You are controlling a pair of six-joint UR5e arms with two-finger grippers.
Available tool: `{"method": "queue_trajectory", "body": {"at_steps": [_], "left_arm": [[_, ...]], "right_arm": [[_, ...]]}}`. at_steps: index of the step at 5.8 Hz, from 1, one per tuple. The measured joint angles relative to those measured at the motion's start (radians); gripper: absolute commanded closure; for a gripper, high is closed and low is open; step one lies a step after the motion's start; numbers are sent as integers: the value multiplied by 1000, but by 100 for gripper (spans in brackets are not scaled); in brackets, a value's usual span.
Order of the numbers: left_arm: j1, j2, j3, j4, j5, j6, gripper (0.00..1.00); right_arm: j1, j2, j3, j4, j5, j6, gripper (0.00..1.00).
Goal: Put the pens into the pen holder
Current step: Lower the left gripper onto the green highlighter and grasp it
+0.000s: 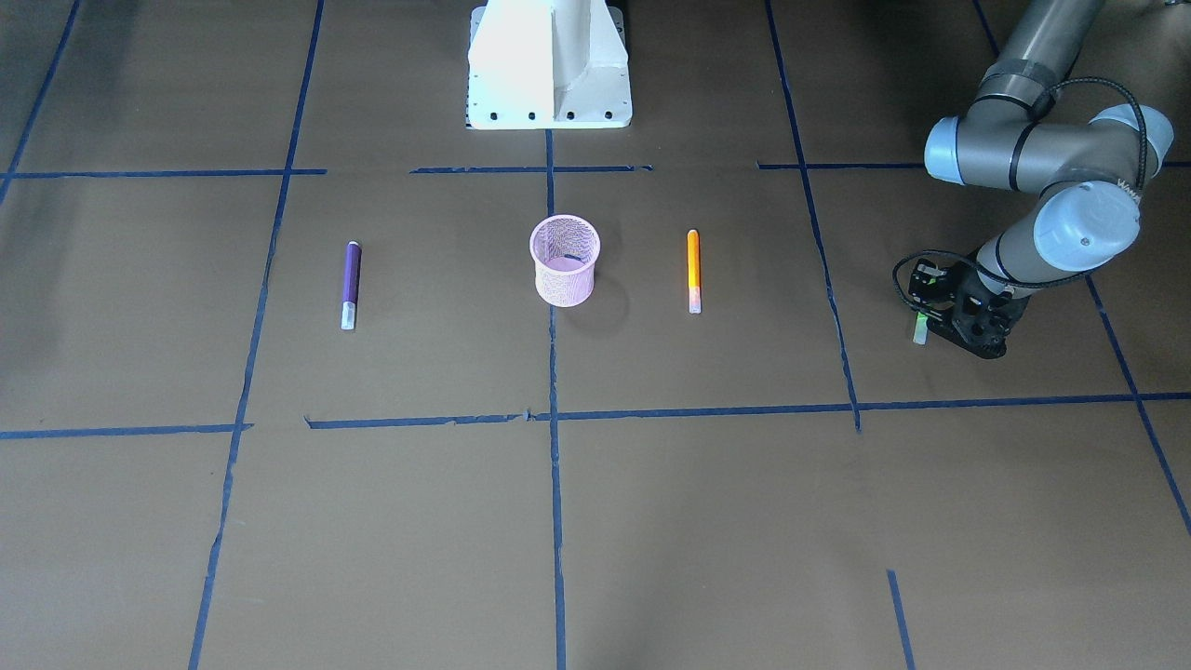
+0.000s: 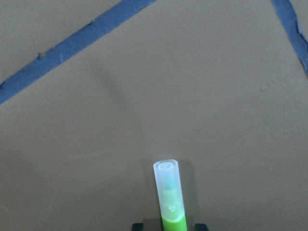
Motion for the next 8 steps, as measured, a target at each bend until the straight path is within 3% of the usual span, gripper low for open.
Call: {"method": "queue_trajectory", "body": {"at_steps": [3, 4, 5, 7, 8], "left_arm": [[1, 4, -1, 0, 0, 0, 68], [1, 6, -2, 0, 0, 0, 79], [1, 7, -2, 0, 0, -2, 99], [1, 3, -20, 2, 0, -12, 100], [1, 0, -81, 2, 0, -48, 100]], "right_arm": [[0, 0, 0, 0, 0, 0, 0], [0, 0, 0, 1, 0, 1, 0], [0, 0, 0, 3, 0, 1, 0], [0, 0, 0, 6, 0, 3, 0], [1, 1, 4, 7, 1, 3, 0]]}}
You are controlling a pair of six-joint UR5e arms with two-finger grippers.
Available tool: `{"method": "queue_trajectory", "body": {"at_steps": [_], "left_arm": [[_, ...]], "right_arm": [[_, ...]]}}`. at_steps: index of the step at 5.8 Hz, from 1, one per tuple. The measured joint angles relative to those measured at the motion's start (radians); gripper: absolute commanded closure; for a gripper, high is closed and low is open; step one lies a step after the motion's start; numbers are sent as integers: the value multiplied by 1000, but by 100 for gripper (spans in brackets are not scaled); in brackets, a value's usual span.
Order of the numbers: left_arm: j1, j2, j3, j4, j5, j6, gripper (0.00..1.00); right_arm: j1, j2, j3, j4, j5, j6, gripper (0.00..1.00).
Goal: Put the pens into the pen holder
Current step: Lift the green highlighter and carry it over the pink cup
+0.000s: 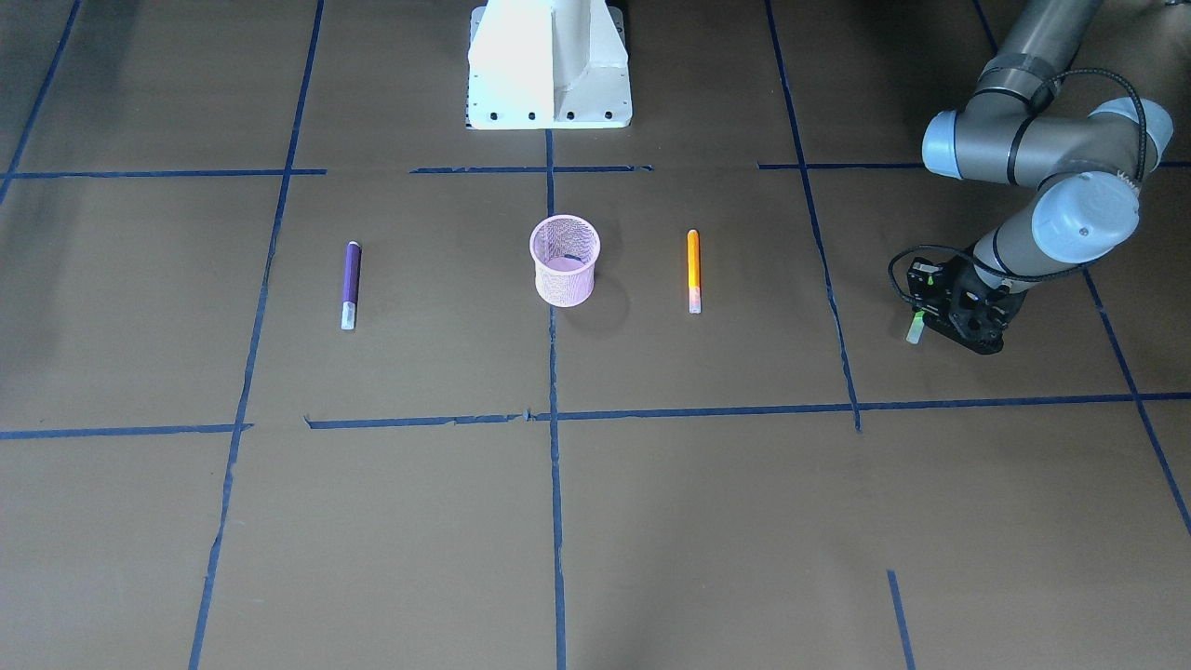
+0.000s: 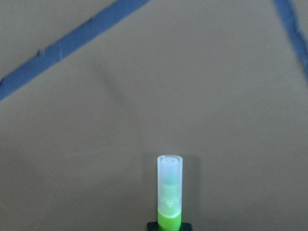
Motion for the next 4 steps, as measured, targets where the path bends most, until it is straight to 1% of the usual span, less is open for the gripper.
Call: {"method": "queue_trajectory", "body": {"at_steps": [1, 2, 3, 4], "left_arm": [[0, -21, -91, 0, 22, -86, 100], [25, -77, -173, 1, 88, -219, 100], [87, -138, -238, 2, 178, -360, 100], [166, -203, -282, 3, 274, -490, 100]], "right_arm": [[0, 0, 4, 0, 1, 1, 0], [0, -1, 5, 0, 2, 1, 0], [0, -1, 6, 0, 1, 0, 0], [-1, -1, 5, 0, 1, 0, 0]]}}
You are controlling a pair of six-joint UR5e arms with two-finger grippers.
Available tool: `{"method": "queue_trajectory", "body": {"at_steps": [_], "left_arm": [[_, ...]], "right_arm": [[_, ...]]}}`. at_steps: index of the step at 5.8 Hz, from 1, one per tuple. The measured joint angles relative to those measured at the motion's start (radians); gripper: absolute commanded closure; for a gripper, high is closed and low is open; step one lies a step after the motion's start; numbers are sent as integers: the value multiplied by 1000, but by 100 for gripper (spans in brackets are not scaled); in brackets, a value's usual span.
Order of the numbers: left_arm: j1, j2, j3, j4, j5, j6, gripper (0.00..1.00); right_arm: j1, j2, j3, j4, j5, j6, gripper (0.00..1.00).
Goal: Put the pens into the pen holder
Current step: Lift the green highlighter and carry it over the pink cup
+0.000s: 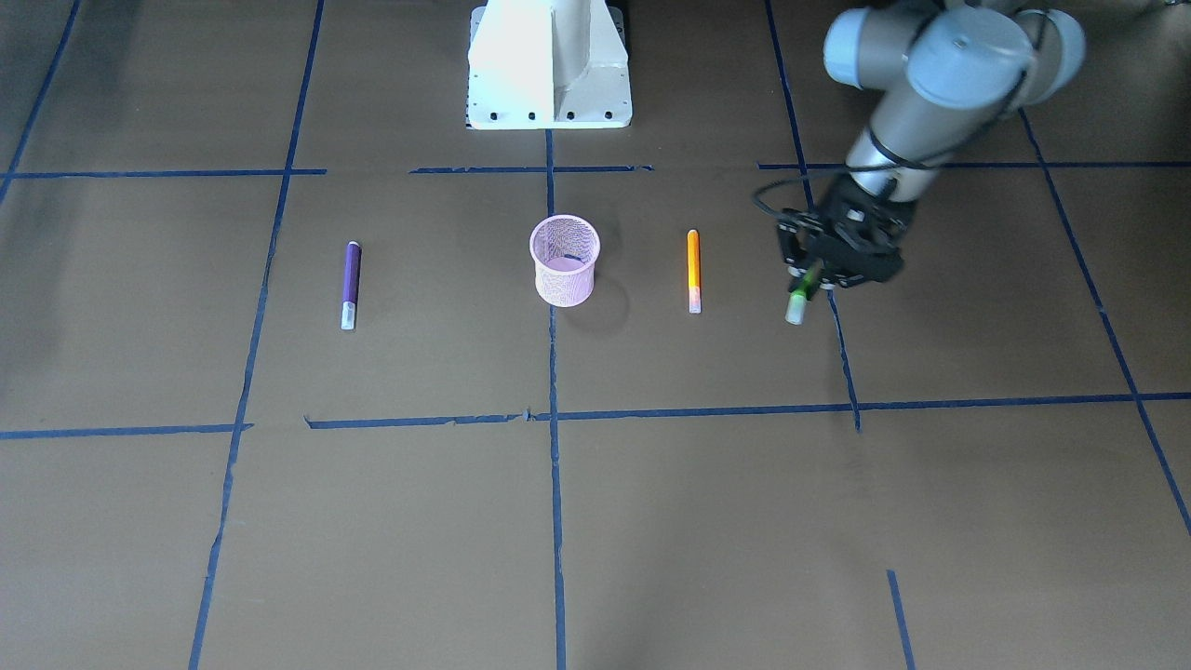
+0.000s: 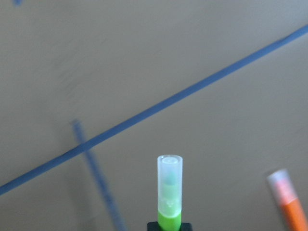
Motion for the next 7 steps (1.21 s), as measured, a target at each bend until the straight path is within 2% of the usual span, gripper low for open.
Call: {"method": "queue_trajectory", "body": {"at_steps": [3, 5, 6, 7], "left_arm": [[199, -174, -32, -1, 271, -243, 100], [338, -226, -24, -1, 493, -344, 90], [375, -235, -11, -2, 553, -373, 83], [388, -244, 17, -7, 578, -399, 82]], "right_arm": [[0, 1, -5, -1, 0, 0, 0], [0, 2, -1, 0, 0, 1, 0], [0, 2, -1, 0, 1, 1, 0], [0, 2, 0, 0, 1, 2, 0]]}}
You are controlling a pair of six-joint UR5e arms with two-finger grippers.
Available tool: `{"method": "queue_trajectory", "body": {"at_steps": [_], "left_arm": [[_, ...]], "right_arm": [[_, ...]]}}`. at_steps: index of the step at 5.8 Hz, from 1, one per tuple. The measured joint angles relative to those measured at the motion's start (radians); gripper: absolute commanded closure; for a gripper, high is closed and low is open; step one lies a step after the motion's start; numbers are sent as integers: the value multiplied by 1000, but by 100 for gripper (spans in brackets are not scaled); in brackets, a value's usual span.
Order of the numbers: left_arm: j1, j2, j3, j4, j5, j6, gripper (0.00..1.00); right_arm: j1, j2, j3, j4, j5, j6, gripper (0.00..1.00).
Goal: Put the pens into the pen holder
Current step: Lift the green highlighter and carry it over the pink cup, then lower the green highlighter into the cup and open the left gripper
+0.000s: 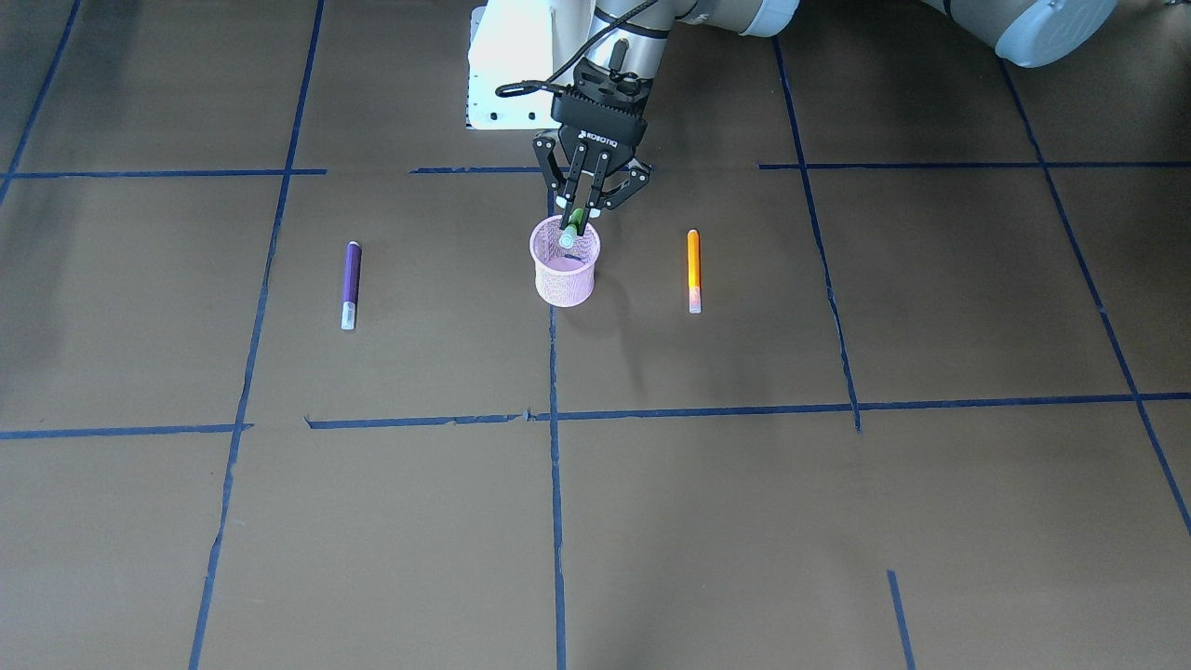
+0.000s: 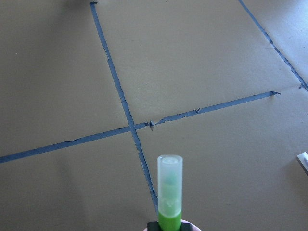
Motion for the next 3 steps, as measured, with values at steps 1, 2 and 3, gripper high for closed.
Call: {"method": "queue_trajectory", "body": {"at_steps": [1, 2, 3], "left_arm": [[6, -13, 35, -12, 16, -15, 69], [8, -22, 60, -24, 24, -16, 24], [9, -23, 72, -27, 26, -13, 18]], "right_arm": [[-1, 0, 0, 0, 0, 1, 0], [-1, -1, -3, 22, -1, 3, 0], [-4, -3, -12, 54, -1, 4, 0]]}}
